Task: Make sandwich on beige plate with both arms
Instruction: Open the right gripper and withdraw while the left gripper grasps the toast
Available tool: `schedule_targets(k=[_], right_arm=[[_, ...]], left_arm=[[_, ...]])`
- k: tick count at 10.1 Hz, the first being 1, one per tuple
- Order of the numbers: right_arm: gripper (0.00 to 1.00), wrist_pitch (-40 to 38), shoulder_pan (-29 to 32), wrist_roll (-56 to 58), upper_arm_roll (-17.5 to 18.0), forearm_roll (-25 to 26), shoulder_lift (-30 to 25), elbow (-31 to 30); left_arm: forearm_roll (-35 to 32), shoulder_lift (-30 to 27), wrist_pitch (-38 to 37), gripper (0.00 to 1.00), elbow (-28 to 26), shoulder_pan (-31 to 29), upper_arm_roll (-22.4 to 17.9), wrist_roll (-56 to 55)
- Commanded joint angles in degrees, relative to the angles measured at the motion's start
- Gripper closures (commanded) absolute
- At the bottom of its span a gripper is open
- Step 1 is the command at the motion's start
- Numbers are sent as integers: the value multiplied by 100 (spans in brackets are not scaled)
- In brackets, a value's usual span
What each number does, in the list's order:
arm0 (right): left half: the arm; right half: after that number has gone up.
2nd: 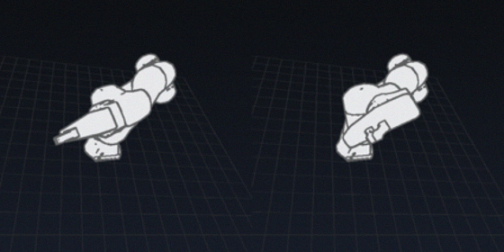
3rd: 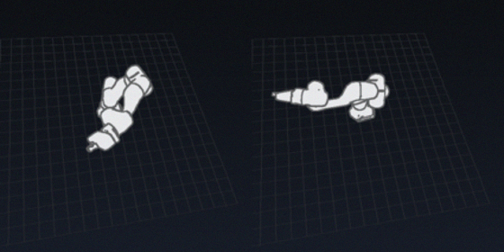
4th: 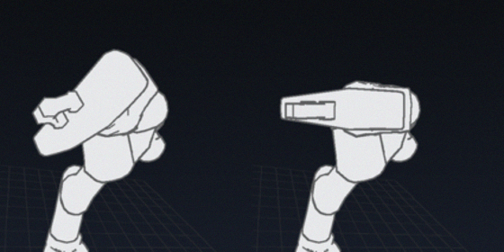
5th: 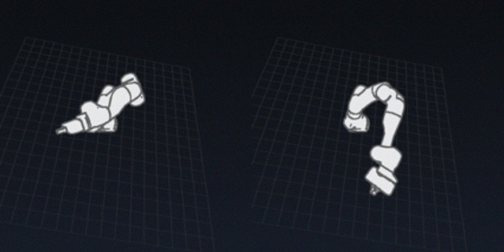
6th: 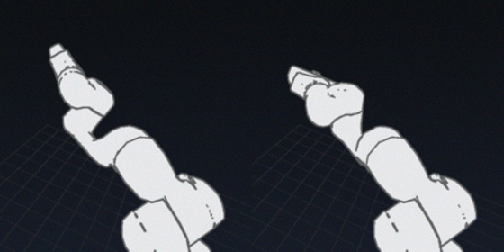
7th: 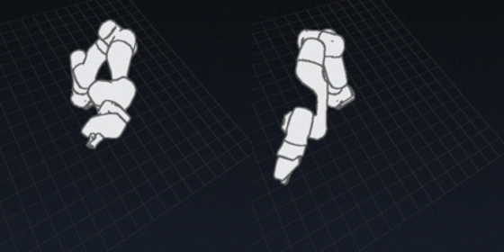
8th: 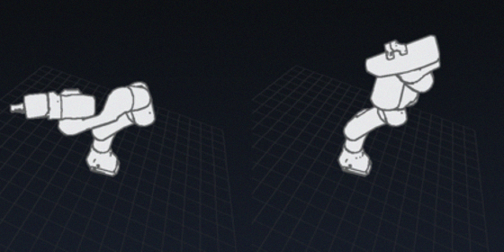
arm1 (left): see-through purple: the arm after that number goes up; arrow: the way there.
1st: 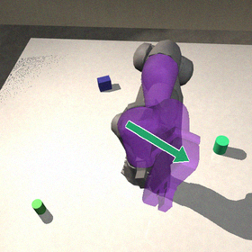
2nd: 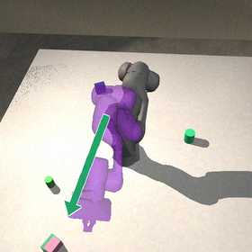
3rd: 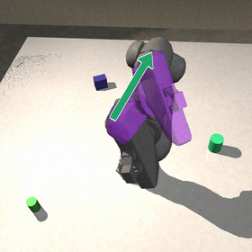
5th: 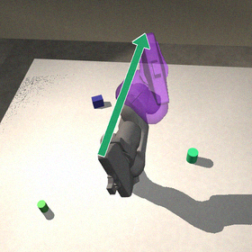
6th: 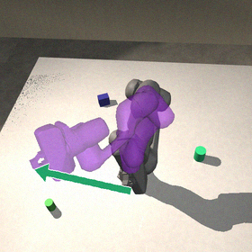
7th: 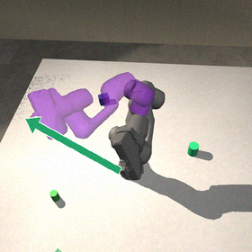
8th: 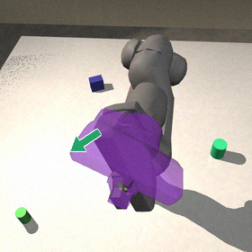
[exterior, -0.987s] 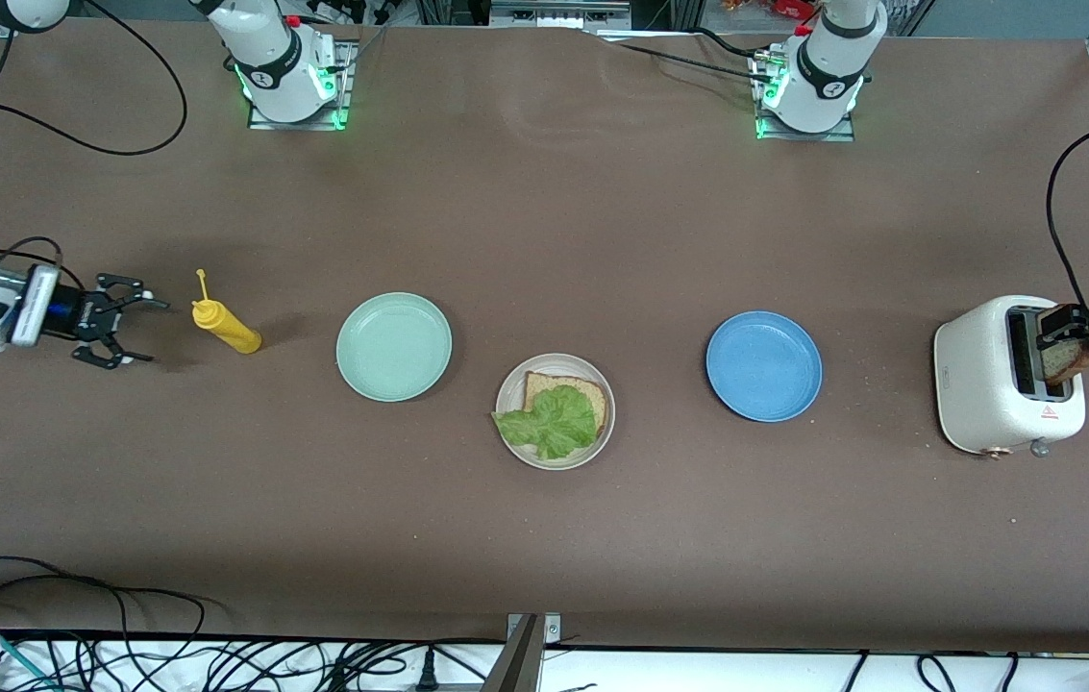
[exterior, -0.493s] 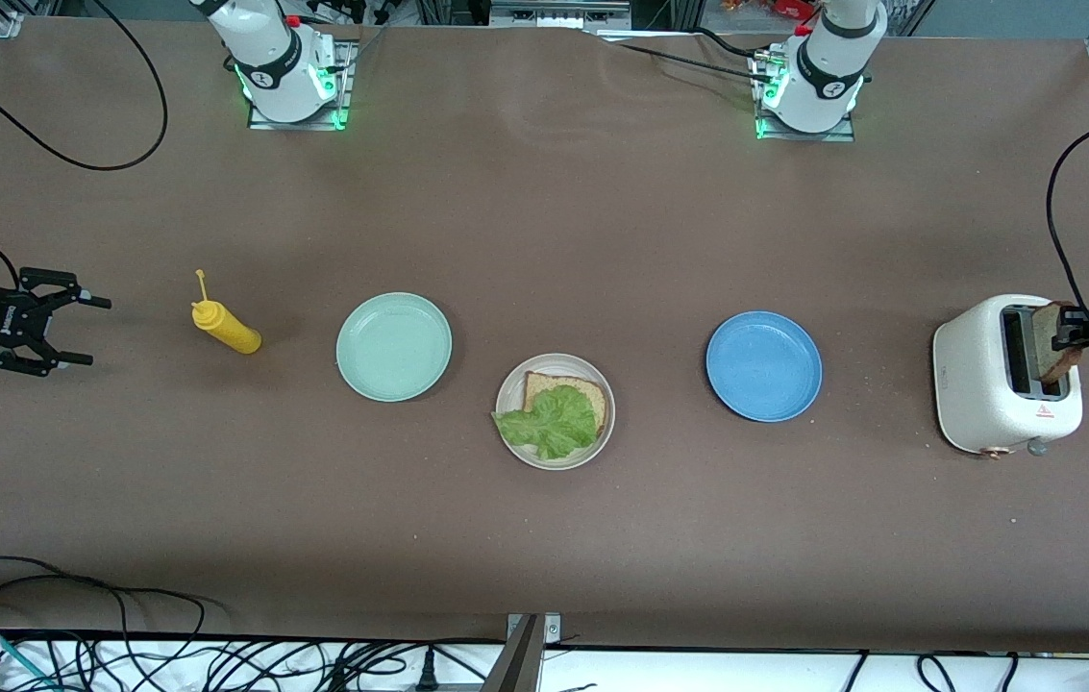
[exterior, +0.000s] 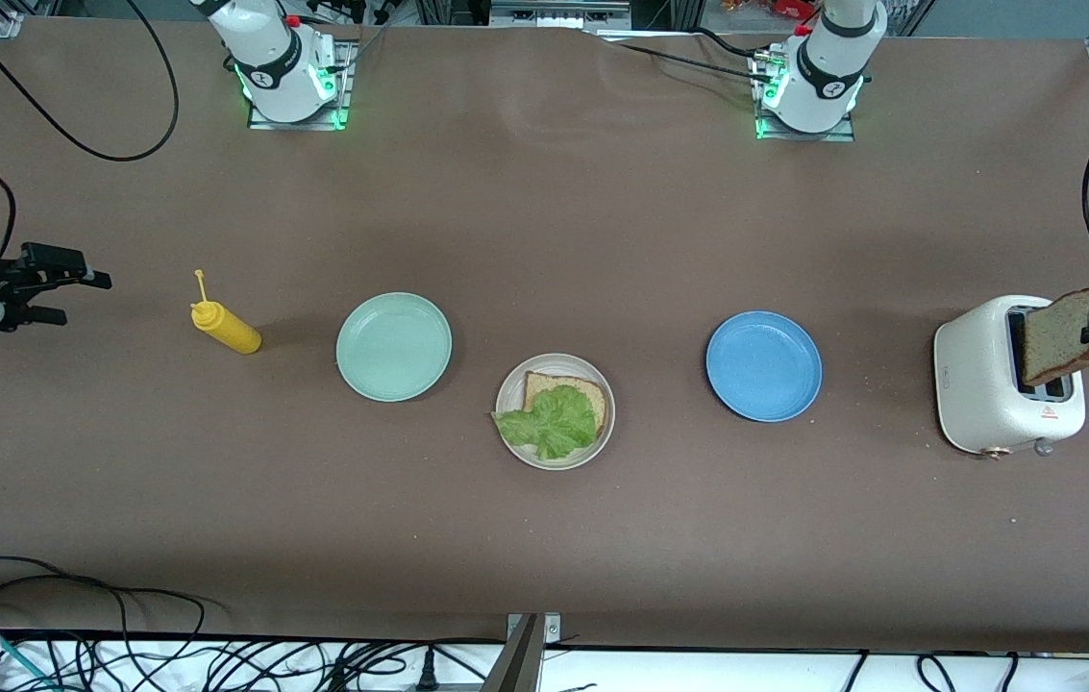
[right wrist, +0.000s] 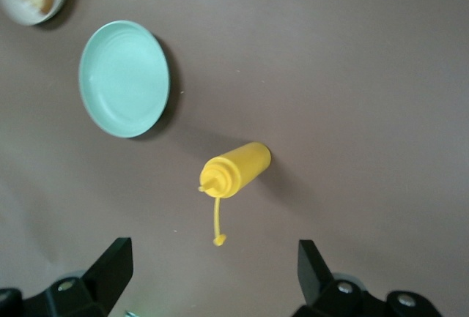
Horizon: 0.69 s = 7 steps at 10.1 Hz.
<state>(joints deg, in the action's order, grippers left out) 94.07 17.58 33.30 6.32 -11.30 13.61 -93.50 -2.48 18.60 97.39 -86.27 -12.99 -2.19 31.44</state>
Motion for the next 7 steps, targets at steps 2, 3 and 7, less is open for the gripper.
schedule_targets(k=[2, 3, 7], right_arm=[[0, 15, 9, -3101, 615, 1110, -701, -125], [0, 33, -61, -3928, 625, 1269, -807, -108], [0, -20, -1058, -4649, -302, 1385, -1202, 130]], left_arm=[[752, 206, -878, 100, 401, 718, -27, -469], [1524, 275, -1019, 100, 392, 745, -27, -1012], [4099, 977, -1231, 100, 339, 1350, 51, -1893]])
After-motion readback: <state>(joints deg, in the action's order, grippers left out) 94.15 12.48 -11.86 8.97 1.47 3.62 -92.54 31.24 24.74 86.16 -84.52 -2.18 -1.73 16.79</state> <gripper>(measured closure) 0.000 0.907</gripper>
